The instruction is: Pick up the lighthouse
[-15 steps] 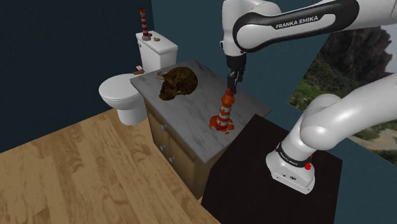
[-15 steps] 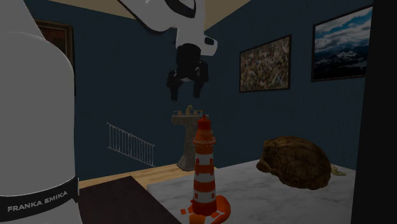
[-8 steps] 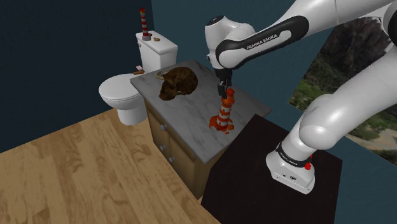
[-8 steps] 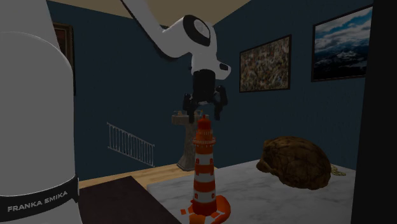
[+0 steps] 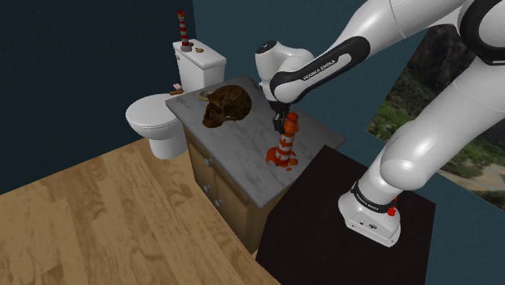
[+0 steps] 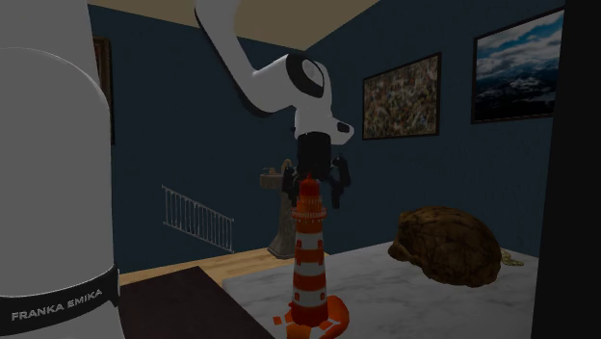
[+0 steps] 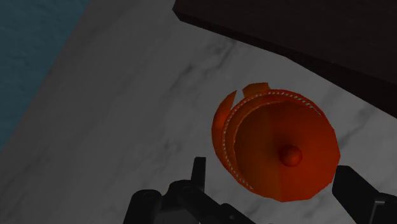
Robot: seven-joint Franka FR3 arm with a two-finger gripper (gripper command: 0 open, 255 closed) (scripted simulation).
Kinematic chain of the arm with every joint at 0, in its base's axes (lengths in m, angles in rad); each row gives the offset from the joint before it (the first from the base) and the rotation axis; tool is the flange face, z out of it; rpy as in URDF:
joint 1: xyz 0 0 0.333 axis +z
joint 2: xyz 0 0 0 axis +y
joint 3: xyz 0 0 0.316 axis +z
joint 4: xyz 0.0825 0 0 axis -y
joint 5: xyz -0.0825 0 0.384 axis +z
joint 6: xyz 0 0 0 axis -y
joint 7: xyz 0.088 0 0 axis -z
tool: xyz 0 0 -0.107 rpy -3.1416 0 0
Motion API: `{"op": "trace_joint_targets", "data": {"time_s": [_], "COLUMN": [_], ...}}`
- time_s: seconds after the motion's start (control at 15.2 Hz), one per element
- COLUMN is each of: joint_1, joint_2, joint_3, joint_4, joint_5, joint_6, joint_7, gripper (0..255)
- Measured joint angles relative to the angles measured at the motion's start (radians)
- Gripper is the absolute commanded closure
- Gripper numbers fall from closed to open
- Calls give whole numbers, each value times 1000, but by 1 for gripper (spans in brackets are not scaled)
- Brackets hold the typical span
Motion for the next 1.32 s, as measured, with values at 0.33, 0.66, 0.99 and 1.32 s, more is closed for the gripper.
{"op": "trace_joint_targets", "data": {"time_s": [0.33, 0.66, 0.99, 1.32], "joint_1": [0, 0, 1, 5], "joint_2": [11, 11, -8, -53], "joint_3": [0, 0, 1, 2], "joint_4": [-10, -10, 0, 24], "joint_5": [-5, -5, 3, 18], "joint_6": [23, 22, -8, -74], "joint_7": [8, 8, -2, -24], "gripper": [255, 255, 255, 255]}}
